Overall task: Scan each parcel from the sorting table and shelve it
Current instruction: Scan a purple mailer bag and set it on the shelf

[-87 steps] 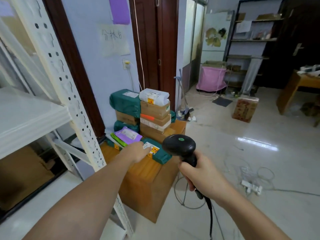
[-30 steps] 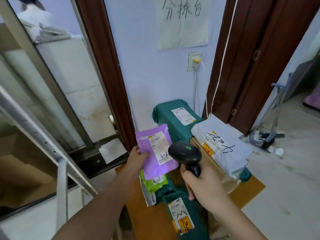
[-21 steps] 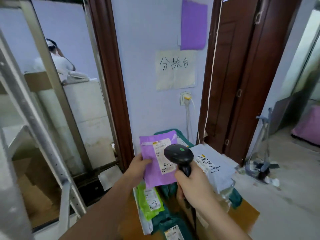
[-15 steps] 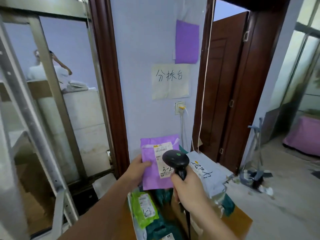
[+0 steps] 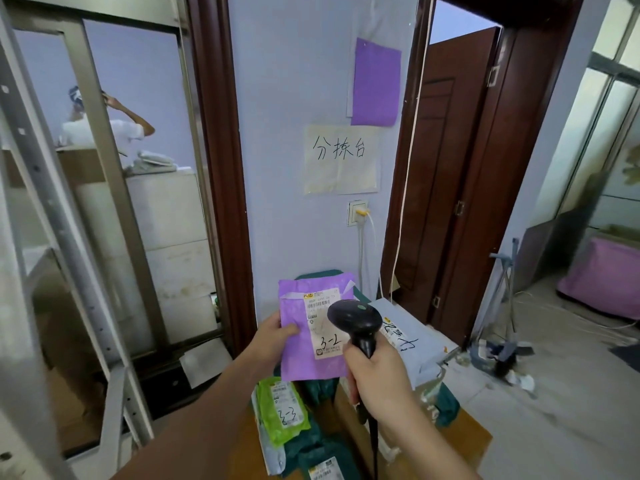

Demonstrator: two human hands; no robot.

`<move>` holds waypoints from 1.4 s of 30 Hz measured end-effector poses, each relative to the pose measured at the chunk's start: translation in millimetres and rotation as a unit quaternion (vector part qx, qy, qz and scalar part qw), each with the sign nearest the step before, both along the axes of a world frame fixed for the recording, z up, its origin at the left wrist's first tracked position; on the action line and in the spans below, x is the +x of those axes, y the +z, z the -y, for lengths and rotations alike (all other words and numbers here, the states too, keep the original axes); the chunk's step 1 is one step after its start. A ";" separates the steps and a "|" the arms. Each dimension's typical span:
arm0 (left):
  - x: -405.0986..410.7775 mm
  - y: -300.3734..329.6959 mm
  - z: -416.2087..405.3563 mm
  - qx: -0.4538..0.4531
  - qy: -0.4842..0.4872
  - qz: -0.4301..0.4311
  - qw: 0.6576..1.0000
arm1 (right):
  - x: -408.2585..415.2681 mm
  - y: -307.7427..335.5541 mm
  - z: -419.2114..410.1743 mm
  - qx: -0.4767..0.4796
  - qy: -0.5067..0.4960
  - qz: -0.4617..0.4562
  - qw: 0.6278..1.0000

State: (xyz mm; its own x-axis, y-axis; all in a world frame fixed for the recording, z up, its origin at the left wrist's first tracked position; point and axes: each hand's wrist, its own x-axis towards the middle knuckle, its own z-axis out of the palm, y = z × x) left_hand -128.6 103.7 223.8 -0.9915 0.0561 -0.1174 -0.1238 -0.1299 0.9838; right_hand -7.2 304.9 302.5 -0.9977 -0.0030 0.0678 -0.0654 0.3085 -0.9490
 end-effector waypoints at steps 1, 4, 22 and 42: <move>-0.3 -1.6 1.0 -0.001 -0.004 0.001 1.000 | 0.3 -0.5 0.0 0.001 0.003 0.001 1.000; -1.3 -5.9 3.3 -0.007 -0.003 0.004 1.000 | 0.0 -1.4 1.6 -0.003 0.008 0.004 1.000; -7.5 2.2 3.4 -0.040 -0.008 -0.007 0.999 | -7.7 -5.5 16.6 0.009 -0.005 0.015 1.000; 82.0 -0.5 11.1 0.002 0.046 0.022 0.999 | 68.0 -3.3 -1.9 0.065 0.037 0.003 0.997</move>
State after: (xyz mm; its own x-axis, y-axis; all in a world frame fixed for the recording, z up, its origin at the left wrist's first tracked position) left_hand -46.6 92.6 223.4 -0.9864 -0.0344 -0.1610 -0.1544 -0.1469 0.9770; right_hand 60.8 306.7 299.2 -0.9948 -0.0856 0.0552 -0.0865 0.4232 -0.9019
